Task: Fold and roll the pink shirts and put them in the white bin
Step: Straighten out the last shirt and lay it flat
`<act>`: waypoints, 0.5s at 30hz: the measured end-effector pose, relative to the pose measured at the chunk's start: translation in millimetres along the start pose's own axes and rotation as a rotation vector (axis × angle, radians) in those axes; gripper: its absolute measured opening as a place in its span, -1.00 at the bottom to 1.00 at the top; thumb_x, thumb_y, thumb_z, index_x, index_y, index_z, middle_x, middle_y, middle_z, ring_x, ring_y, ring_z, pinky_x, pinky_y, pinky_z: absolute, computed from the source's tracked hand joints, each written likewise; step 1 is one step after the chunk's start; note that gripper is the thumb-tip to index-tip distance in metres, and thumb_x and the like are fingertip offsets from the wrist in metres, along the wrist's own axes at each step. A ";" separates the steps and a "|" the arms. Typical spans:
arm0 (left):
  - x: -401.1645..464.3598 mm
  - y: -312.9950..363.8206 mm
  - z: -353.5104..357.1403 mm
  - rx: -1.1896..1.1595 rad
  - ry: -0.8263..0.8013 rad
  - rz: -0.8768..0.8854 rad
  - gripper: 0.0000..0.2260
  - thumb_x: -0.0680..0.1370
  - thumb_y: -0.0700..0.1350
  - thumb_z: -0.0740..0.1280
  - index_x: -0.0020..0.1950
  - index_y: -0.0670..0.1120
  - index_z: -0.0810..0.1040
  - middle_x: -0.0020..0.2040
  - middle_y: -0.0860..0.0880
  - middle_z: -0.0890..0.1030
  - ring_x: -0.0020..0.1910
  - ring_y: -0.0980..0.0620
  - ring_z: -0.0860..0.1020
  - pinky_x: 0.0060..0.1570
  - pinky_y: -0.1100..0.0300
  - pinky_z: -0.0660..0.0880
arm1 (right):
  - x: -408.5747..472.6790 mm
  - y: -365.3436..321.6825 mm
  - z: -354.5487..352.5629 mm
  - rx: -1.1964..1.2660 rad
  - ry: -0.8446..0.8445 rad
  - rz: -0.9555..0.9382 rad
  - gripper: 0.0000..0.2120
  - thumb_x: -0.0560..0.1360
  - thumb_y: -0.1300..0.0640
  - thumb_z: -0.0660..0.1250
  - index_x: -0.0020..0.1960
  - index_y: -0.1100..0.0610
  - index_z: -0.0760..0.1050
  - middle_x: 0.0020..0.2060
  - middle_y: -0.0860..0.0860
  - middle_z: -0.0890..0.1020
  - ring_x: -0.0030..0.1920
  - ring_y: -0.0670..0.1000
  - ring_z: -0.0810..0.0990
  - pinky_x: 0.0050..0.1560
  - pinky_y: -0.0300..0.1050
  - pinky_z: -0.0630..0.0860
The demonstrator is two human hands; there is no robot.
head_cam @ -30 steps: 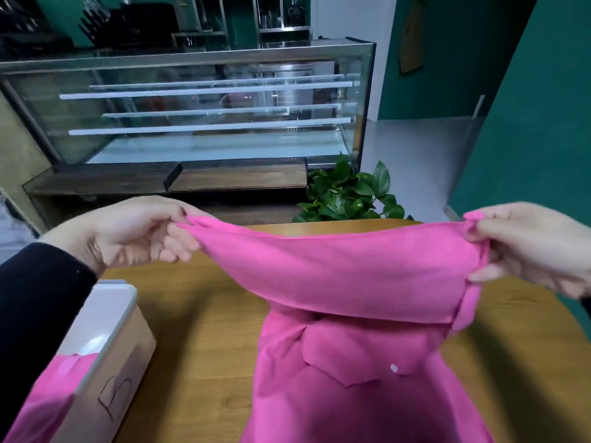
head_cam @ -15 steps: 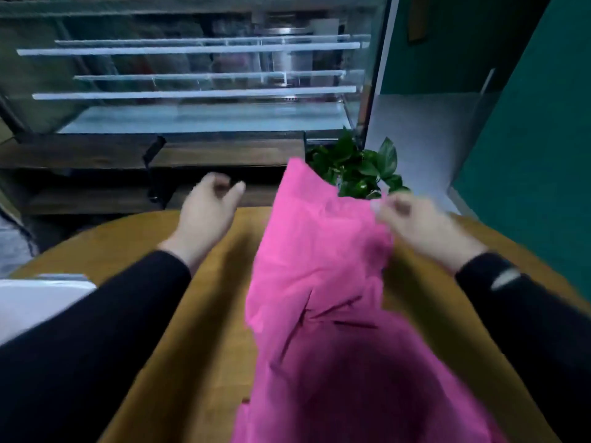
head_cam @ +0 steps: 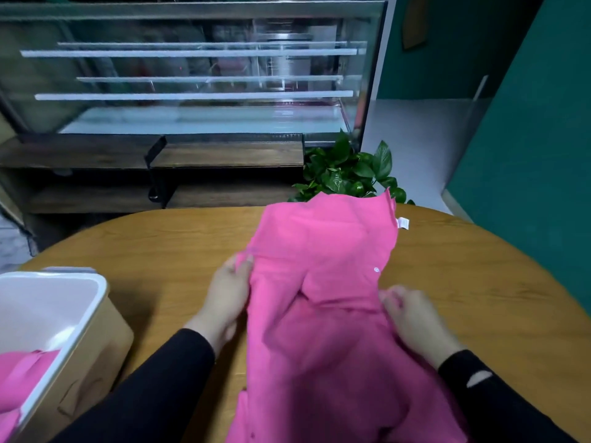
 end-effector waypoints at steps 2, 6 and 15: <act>19.7 9.7 -16.7 -0.212 0.025 -0.049 -0.79 0.70 -0.04 0.18 0.17 -0.05 0.57 0.04 -0.04 0.69 -0.03 0.06 0.64 -0.16 0.19 0.59 | 2.7 8.5 -36.2 0.176 0.166 0.065 -0.72 0.65 0.10 0.26 -0.19 0.18 0.54 -0.35 0.01 0.60 -0.28 0.04 0.57 -0.29 -0.05 0.36; 20.3 -29.8 -21.7 -0.362 -0.114 -0.400 -0.57 0.64 0.23 0.17 0.26 -0.06 0.58 0.11 -0.11 0.69 -0.07 -0.01 0.67 -0.38 0.15 0.61 | 2.3 38.3 -11.8 0.414 -0.067 0.218 -0.50 0.50 -0.31 0.35 -0.11 0.16 0.62 -0.23 0.13 0.72 -0.17 0.17 0.68 -0.07 -0.02 0.59; -42.5 -49.1 -12.5 -0.345 -0.148 -0.192 -0.76 0.60 -0.10 0.34 0.21 -0.17 0.62 0.15 -0.24 0.66 0.06 -0.09 0.66 0.15 0.01 0.57 | -47.8 2.9 45.1 0.379 -0.634 0.124 -0.81 0.56 0.01 0.42 0.08 0.08 0.69 -0.04 0.05 0.75 0.02 0.11 0.73 0.13 0.18 0.63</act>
Point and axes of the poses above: each hand's wrist, its own x-axis towards the middle knuckle, its own z-axis out of the palm, y = z × x, the point moved 10 cm from there along x, towards the middle knuckle
